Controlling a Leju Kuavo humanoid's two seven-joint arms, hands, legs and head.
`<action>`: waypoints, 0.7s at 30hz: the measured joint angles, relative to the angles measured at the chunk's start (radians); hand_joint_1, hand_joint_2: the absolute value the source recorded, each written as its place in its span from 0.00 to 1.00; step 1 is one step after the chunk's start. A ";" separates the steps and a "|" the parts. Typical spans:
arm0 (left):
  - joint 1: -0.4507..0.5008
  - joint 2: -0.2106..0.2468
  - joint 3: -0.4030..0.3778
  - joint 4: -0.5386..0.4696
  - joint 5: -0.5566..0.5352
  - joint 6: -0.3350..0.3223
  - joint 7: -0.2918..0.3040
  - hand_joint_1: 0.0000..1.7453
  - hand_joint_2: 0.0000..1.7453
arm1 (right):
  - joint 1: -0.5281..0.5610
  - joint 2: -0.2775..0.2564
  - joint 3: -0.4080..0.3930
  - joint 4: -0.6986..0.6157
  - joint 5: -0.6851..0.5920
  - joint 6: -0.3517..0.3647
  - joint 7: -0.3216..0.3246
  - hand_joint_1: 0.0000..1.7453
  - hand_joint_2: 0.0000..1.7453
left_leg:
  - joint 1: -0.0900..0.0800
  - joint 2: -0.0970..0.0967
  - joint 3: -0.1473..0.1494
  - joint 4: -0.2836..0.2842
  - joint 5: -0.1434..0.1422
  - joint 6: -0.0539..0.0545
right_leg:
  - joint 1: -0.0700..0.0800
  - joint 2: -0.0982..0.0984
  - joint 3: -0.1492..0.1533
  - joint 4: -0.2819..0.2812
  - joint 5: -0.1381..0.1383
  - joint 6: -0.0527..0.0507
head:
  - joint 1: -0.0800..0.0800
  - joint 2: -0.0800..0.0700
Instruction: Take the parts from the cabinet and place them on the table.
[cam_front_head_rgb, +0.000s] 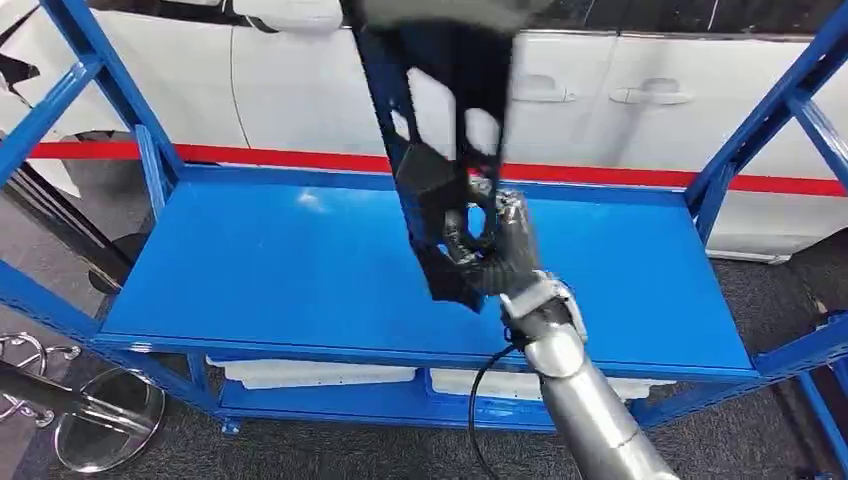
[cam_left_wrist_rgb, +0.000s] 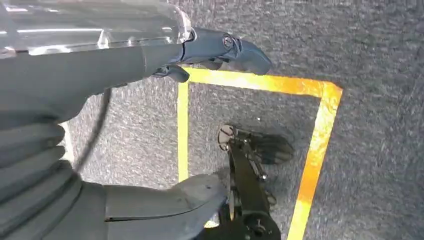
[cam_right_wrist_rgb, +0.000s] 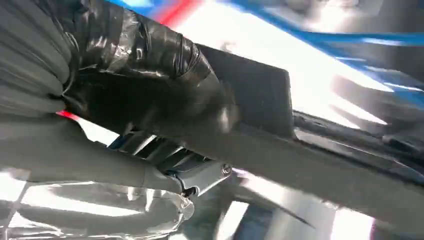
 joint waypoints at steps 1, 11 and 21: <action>-0.001 0.000 0.003 0.000 -0.002 -0.003 -0.004 0.00 1.00 | 0.011 -0.002 -0.004 -0.049 -0.037 0.030 -0.013 1.00 1.00 | -0.001 0.000 0.002 0.000 -0.002 0.001 | 0.000 0.000 -0.009 0.014 0.012 -0.002 | 0.000 0.000; -0.011 -0.016 0.047 0.000 -0.005 -0.010 -0.044 0.00 1.00 | 0.136 -0.035 0.020 -0.315 -0.460 0.623 0.087 1.00 1.00 | -0.004 -0.002 0.015 -0.003 -0.025 -0.034 | 0.006 -0.006 0.130 -0.329 0.191 -0.047 | 0.000 0.000; -0.022 0.001 0.095 0.000 0.034 0.000 -0.026 0.00 1.00 | 0.179 -0.053 0.185 -0.234 -0.234 0.608 0.008 1.00 1.00 | -0.005 0.001 0.053 0.004 -0.047 -0.035 | 0.011 -0.010 0.113 -0.312 0.197 -0.052 | 0.000 0.000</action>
